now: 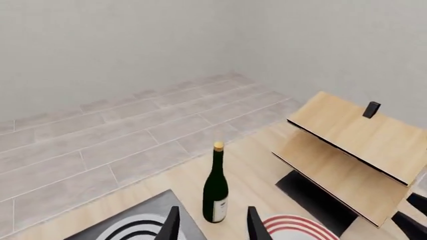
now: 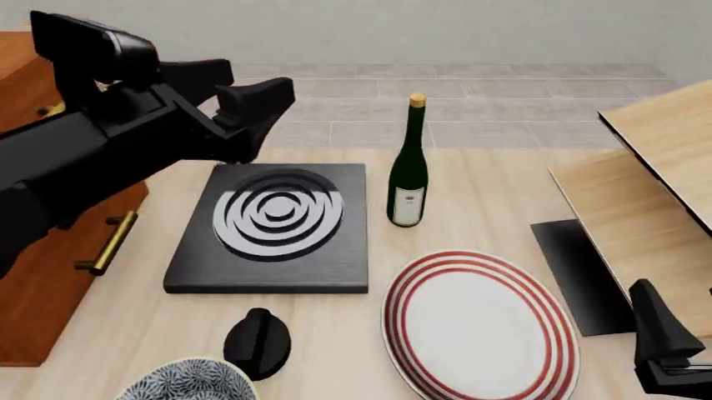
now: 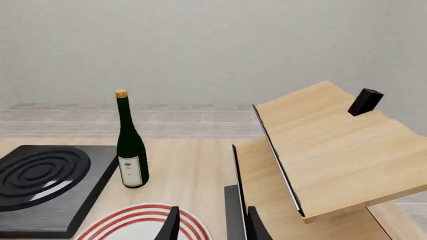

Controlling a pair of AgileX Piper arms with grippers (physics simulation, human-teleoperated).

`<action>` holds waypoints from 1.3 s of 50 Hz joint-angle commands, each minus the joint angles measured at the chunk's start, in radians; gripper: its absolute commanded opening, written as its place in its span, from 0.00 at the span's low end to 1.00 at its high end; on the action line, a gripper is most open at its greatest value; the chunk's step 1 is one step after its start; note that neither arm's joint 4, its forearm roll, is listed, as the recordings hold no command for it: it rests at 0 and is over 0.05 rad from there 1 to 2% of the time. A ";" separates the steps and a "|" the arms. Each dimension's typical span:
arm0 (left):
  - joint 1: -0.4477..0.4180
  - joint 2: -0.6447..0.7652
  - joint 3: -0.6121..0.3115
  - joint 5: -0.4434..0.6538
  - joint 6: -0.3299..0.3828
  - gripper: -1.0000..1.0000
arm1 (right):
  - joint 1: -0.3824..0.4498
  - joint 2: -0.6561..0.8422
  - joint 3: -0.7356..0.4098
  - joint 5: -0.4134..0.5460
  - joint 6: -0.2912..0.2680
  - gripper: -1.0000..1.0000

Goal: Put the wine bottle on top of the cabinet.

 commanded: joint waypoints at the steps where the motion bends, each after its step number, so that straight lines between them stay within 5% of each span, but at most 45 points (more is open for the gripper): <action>1: -0.022 0.087 -0.061 -0.012 -0.010 1.00 | 0.000 0.000 0.000 0.000 0.000 1.00; 65: -0.105 0.438 -0.414 0.130 -0.031 1.00 | 0.000 0.000 0.000 0.000 0.000 1.00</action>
